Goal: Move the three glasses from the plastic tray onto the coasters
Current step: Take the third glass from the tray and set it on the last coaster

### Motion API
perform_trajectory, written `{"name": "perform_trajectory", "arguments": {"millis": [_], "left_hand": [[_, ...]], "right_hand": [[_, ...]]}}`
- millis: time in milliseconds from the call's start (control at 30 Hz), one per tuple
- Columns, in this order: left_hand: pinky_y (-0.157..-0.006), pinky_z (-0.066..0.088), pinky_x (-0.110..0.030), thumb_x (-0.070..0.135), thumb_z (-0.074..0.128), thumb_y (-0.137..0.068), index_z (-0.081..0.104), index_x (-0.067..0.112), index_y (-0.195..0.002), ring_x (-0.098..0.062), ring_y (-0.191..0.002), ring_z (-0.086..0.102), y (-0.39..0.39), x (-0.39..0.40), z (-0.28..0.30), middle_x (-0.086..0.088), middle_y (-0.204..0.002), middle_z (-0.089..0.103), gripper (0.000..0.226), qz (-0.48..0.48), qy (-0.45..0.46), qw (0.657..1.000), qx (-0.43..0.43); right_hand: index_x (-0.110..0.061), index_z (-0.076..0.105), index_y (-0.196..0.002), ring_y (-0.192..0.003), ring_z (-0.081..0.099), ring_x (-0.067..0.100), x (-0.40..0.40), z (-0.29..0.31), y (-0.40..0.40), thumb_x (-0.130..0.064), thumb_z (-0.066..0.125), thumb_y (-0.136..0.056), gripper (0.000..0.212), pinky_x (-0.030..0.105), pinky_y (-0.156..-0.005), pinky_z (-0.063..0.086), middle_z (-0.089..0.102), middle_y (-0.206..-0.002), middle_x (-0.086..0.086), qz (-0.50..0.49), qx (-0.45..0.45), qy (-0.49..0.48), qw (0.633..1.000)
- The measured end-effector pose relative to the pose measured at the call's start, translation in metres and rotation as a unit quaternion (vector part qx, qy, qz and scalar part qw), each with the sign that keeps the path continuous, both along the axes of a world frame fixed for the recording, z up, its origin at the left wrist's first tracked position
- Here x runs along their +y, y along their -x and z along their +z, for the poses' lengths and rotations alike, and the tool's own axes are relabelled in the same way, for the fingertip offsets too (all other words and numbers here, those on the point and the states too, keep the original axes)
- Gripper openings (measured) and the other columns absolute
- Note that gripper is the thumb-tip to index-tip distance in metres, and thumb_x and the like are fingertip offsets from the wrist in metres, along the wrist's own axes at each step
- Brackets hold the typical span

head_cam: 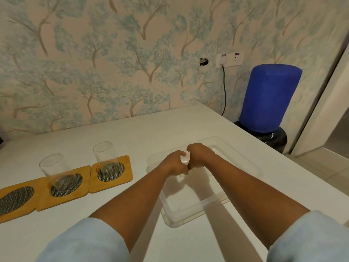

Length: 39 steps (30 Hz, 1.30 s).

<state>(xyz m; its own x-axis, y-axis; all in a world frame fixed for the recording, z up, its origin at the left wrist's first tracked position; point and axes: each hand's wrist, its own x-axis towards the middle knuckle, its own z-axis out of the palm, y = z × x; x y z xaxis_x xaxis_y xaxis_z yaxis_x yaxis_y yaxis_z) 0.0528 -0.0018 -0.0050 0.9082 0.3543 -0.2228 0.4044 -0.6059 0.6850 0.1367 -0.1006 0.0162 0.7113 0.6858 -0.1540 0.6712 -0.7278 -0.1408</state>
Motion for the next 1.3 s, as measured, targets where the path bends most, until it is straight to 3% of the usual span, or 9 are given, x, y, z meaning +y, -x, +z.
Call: {"name": "perform_trajectory", "arguments": {"millis": [267,467,567,733,867,933,1000,1167,1300], "left_hand": [[-0.098,0.045,-0.031,0.011,0.081,-0.076,0.038,0.021,-0.148,-0.024,-0.126,0.052,-0.003,-0.007,-0.017,-0.005,-0.146,0.047,0.084,-0.020,-0.043,0.999,-0.010],[-0.095,0.049,-0.034,0.011,0.082,-0.075,0.041,0.021,-0.144,-0.025,-0.118,0.055,0.002,0.000,-0.016,-0.006,-0.140,0.047,0.081,-0.014,0.001,0.999,-0.033],[-0.097,0.051,-0.037,0.008,0.083,-0.075,0.043,0.021,-0.143,-0.026,-0.118,0.058,0.009,0.013,-0.007,-0.005,-0.138,0.048,0.080,0.022,0.089,0.994,-0.058],[-0.107,0.046,-0.040,0.008,0.083,-0.077,0.045,0.013,-0.145,-0.025,-0.127,0.054,0.030,0.034,0.015,-0.008,-0.145,0.049,0.078,0.089,0.267,0.952,-0.122],[-0.094,0.051,-0.026,0.023,0.083,-0.078,0.046,0.009,-0.145,-0.016,-0.113,0.061,0.050,0.048,0.034,-0.014,-0.132,0.062,0.077,0.149,0.369,0.901,-0.172],[-0.098,0.051,-0.028,0.028,0.083,-0.078,0.046,0.006,-0.145,-0.017,-0.116,0.061,0.061,0.054,0.040,-0.014,-0.126,0.065,0.079,0.176,0.400,0.875,-0.208],[-0.100,0.051,-0.032,0.034,0.082,-0.078,0.048,0.004,-0.143,-0.018,-0.113,0.064,0.074,0.059,0.046,-0.011,-0.120,0.068,0.080,0.194,0.412,0.857,-0.242],[-0.072,0.055,-0.019,0.044,0.083,-0.074,0.061,0.009,-0.132,-0.011,-0.097,0.071,0.110,0.075,0.063,-0.002,-0.109,0.073,0.071,0.239,0.408,0.828,-0.302],[-0.071,0.055,-0.018,0.042,0.083,-0.075,0.065,0.011,-0.125,-0.011,-0.102,0.070,0.148,0.099,0.071,-0.003,-0.113,0.073,0.061,0.263,0.384,0.823,-0.326]], "right_hand": [[-0.015,0.043,-0.139,-0.112,0.061,0.027,-0.012,-0.013,-0.008,-0.025,0.084,-0.072,0.080,0.040,-0.090,0.054,0.058,-0.129,0.007,0.032,-0.021,0.105,0.994],[-0.017,0.045,-0.136,-0.107,0.062,0.026,-0.013,-0.014,-0.004,-0.026,0.082,-0.070,0.076,0.038,-0.086,0.054,0.059,-0.124,0.004,0.037,-0.038,0.070,0.996],[-0.017,0.040,-0.142,-0.113,0.060,0.026,-0.009,-0.005,-0.001,-0.028,0.081,-0.071,0.083,0.039,-0.090,0.053,0.057,-0.132,0.003,0.020,0.006,0.029,0.999],[-0.017,0.041,-0.143,-0.115,0.059,0.026,0.002,0.016,0.011,-0.035,0.083,-0.068,0.088,0.037,-0.091,0.052,0.057,-0.134,0.003,0.016,0.054,-0.052,0.997],[-0.019,0.048,-0.137,-0.108,0.062,0.023,0.018,0.033,0.031,-0.046,0.081,-0.061,0.087,0.039,-0.090,0.054,0.062,-0.126,0.002,0.016,0.046,-0.136,0.990],[-0.018,0.051,-0.134,-0.104,0.063,0.022,0.028,0.040,0.043,-0.052,0.078,-0.060,0.086,0.039,-0.087,0.054,0.065,-0.121,0.001,0.019,0.045,-0.181,0.982],[-0.015,0.054,-0.131,-0.102,0.064,0.021,0.041,0.045,0.058,-0.060,0.075,-0.060,0.087,0.039,-0.087,0.054,0.067,-0.117,0.000,0.023,0.057,-0.228,0.972],[-0.017,0.057,-0.114,-0.090,0.064,0.016,0.078,0.055,0.102,-0.063,0.068,-0.058,0.074,0.041,-0.082,0.058,0.065,-0.104,-0.002,0.017,0.140,-0.313,0.939],[-0.014,0.054,-0.123,-0.091,0.068,0.018,0.109,0.060,0.137,-0.060,0.072,-0.055,0.084,0.041,-0.081,0.060,0.066,-0.107,0.002,0.029,0.224,-0.345,0.911]]}}
